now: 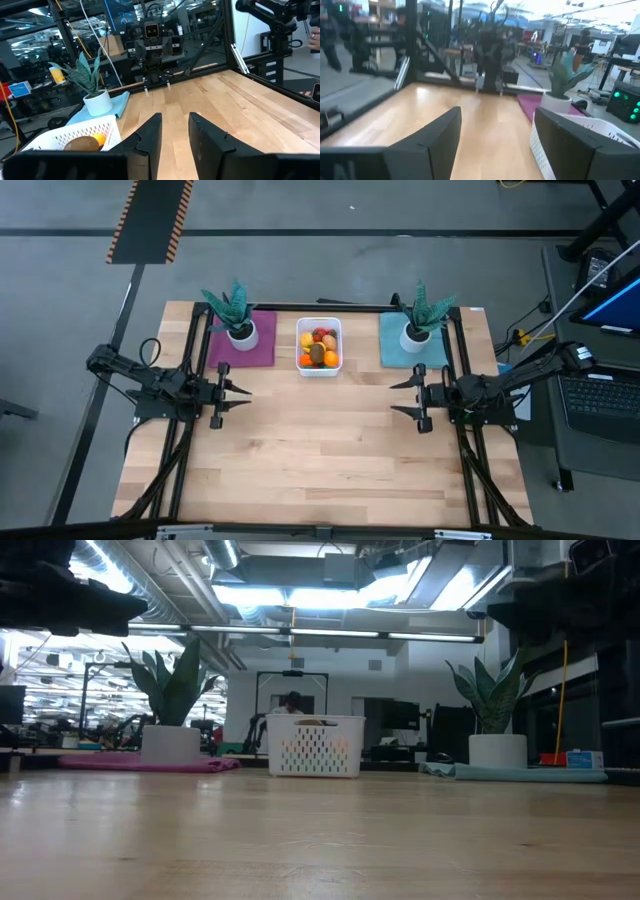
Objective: Pick and placing Produce into tupperware
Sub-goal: Return to Home Position
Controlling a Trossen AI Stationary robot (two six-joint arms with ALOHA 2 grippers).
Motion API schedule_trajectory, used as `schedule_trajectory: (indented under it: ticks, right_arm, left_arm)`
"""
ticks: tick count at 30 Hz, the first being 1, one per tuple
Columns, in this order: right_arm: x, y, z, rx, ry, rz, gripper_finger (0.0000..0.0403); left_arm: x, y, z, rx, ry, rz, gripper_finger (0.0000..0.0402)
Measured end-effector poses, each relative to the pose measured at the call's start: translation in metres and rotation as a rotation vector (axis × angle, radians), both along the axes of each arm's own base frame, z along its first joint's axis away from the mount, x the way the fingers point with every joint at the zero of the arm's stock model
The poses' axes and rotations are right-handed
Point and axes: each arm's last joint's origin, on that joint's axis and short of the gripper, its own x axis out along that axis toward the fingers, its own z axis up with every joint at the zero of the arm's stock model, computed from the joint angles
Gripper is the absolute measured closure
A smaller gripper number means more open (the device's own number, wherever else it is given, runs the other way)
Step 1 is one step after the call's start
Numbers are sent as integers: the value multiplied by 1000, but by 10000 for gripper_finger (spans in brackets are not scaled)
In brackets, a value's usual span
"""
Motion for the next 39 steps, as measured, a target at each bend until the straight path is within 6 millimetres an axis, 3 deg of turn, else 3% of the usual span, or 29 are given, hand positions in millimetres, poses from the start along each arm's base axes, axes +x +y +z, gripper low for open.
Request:
schedule_trajectory:
  ticks: [8,17,39]
  right_arm:
    - [-20,-14,7,140,-40,-32,150]
    - [-29,-24,8,60,-64,176,150]
    - [-33,-31,-3,48,27,75,150]
  left_arm:
    - [0,0,0,0,0,0,300]
    - [0,0,0,0,0,1,291]
    - [0,0,0,0,0,1,327]
